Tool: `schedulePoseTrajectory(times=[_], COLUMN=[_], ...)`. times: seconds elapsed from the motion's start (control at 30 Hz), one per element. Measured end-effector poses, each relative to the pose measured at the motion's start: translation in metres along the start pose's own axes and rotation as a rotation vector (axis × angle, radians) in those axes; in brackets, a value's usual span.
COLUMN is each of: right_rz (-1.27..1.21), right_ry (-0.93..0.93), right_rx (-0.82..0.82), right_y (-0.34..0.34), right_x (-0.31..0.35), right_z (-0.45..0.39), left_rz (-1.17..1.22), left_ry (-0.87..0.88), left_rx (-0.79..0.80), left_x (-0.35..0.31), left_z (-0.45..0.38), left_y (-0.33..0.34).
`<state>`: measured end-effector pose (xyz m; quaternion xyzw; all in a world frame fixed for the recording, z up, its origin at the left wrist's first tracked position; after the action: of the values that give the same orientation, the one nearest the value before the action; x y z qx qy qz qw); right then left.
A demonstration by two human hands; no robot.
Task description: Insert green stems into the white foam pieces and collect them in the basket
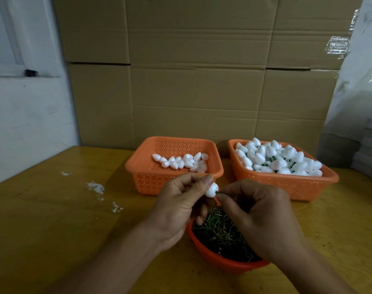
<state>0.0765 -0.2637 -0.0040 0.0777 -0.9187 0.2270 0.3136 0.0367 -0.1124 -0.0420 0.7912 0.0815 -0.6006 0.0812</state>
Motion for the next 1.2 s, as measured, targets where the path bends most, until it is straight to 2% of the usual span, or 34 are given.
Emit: schedulePoseTrajectory(times=[0.3,0.57,0.9,1.2], right_rz=[0.035,-0.055,-0.064,-0.156], right_ry=[0.046,0.061,0.019,0.040], right_rx=[-0.004,-0.042,-0.033,-0.043], right_y=[0.004,0.000,0.003,0.006], right_x=[-0.006,-0.010,-0.003,-0.009], right_z=[0.001,0.000,0.000,0.002], left_rz=[-0.095,-0.010,-0.351,-0.432], left_ry=[0.095,0.088,0.241,0.283], left_rx=[-0.064,0.029,-0.054,-0.033], left_x=[-0.002,0.000,0.000,-0.004], left_z=[-0.001,-0.001,0.000,0.002], left_y=[-0.002,0.000,0.000,0.002])
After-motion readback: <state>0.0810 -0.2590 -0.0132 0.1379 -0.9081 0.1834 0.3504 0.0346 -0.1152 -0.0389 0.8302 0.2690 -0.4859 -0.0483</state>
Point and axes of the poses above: each hand's wrist, its own z-axis away from the middle knuckle, its own y-axis out of the palm, x = y × z, the point moved 5 cm from there along -z, towards the middle knuckle, and after that the axes turned 12 degrees about -z, right-handed, at the moved point
